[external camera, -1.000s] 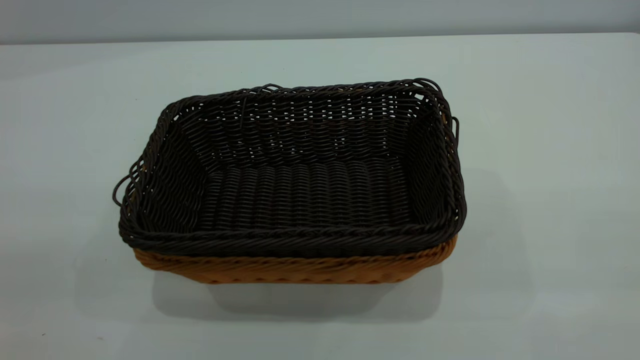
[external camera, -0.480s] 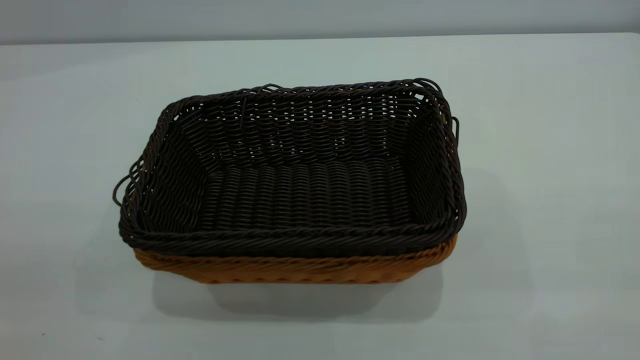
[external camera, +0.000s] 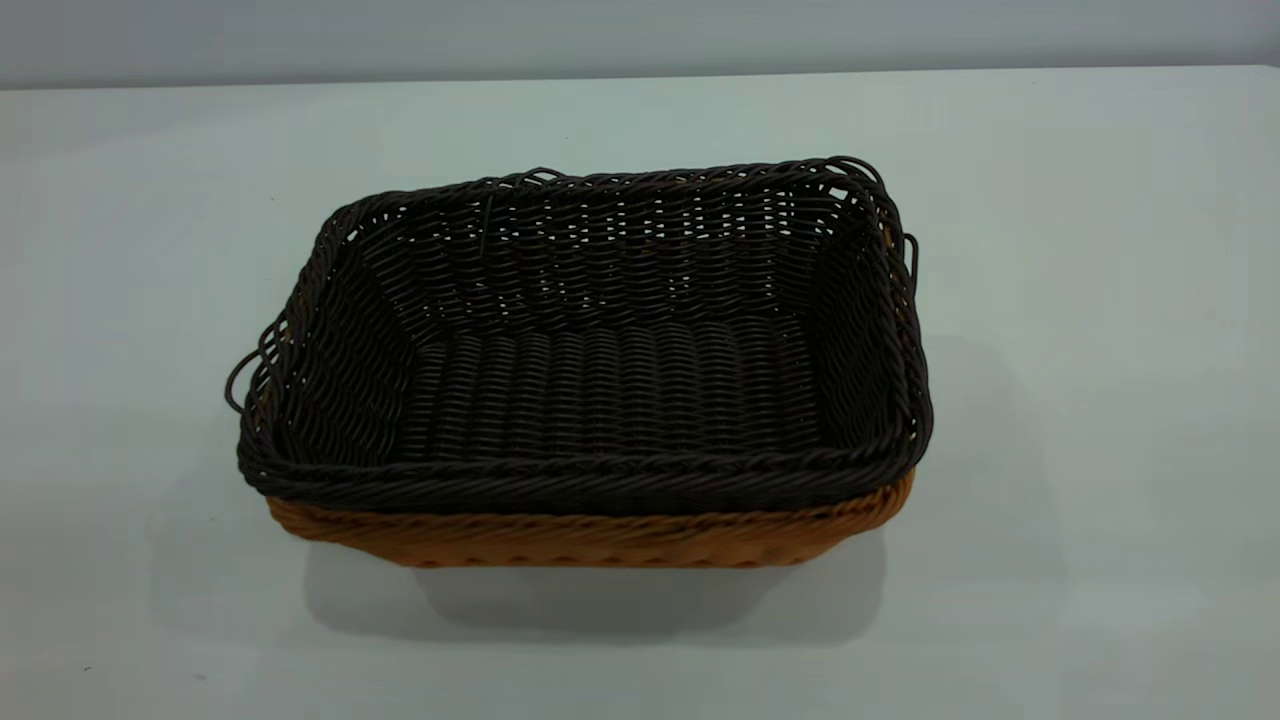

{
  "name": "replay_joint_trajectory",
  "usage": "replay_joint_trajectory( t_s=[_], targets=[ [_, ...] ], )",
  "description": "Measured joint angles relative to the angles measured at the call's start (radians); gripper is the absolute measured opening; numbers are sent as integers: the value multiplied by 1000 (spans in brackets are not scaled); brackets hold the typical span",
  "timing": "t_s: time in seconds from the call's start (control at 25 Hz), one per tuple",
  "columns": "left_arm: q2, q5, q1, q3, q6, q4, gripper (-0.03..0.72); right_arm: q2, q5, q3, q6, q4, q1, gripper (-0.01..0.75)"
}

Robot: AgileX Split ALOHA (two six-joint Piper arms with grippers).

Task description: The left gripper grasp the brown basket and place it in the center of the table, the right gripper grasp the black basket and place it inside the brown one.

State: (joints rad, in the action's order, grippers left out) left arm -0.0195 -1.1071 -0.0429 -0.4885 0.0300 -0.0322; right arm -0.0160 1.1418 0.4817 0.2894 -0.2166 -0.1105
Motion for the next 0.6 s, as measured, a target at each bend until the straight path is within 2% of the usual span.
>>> replay_joint_trajectory(
  t_s=[0.36,0.6],
  targets=[
    [0,0,0,0,1,-1,524,0,-4,0,-3,20,23,574],
    [0,0,0,0,1,-1,524,0,-21,-4,-190,145,35,574]
  ],
)
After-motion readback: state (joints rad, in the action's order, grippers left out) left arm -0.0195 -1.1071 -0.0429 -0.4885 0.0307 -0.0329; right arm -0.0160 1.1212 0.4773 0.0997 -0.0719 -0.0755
